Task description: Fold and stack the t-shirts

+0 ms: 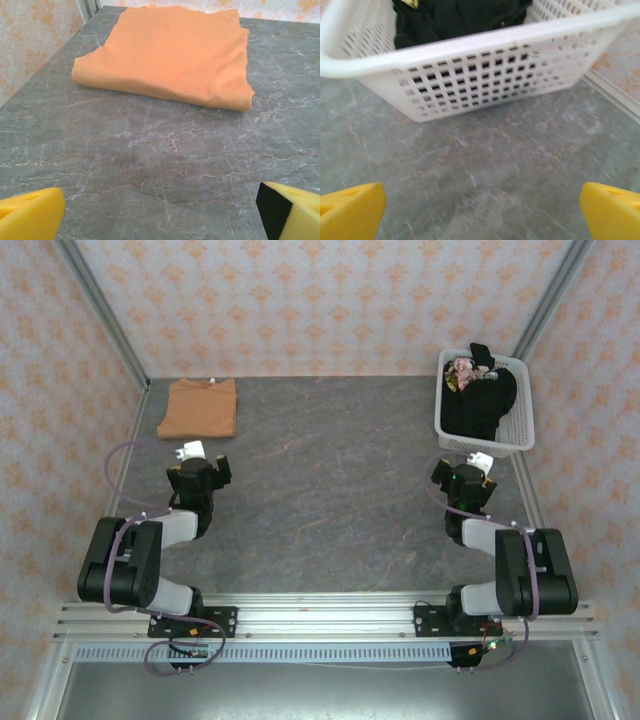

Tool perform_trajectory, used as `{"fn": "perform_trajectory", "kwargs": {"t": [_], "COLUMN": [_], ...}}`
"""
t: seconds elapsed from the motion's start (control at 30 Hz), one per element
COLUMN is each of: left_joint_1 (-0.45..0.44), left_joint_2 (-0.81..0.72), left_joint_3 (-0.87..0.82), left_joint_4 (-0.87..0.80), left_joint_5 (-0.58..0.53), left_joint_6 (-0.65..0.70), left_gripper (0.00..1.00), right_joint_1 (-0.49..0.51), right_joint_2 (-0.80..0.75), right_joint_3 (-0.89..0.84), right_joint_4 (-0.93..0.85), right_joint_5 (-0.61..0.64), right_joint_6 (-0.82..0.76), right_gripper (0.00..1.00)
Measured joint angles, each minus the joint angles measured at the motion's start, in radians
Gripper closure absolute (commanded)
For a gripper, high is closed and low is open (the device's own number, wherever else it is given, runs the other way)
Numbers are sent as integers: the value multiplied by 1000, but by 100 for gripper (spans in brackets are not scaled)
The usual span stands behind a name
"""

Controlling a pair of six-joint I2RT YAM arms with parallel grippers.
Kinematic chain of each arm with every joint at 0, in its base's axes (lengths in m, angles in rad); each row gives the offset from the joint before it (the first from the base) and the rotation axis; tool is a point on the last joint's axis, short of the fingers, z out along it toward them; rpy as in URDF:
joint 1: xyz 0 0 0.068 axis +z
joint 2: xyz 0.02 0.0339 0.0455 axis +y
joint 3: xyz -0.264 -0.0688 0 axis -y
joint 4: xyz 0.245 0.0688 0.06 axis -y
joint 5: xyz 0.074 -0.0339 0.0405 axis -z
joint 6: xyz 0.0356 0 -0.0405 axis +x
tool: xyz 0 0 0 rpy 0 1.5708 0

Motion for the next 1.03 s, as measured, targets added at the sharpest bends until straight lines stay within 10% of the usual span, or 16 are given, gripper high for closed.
{"fn": "perform_trajectory", "kwargs": {"t": [1.03], "left_joint_1": [-40], "left_joint_2": [42], "left_joint_3": [-29], "left_joint_4": [79], "left_joint_5": [-61], "left_joint_6": [23], "left_gripper": [0], "right_joint_1": [33], "right_joint_2": [135], "right_joint_3": [37], "right_joint_4": [136], "right_joint_5": [-70], "right_joint_6": [-81], "right_gripper": [1]}}
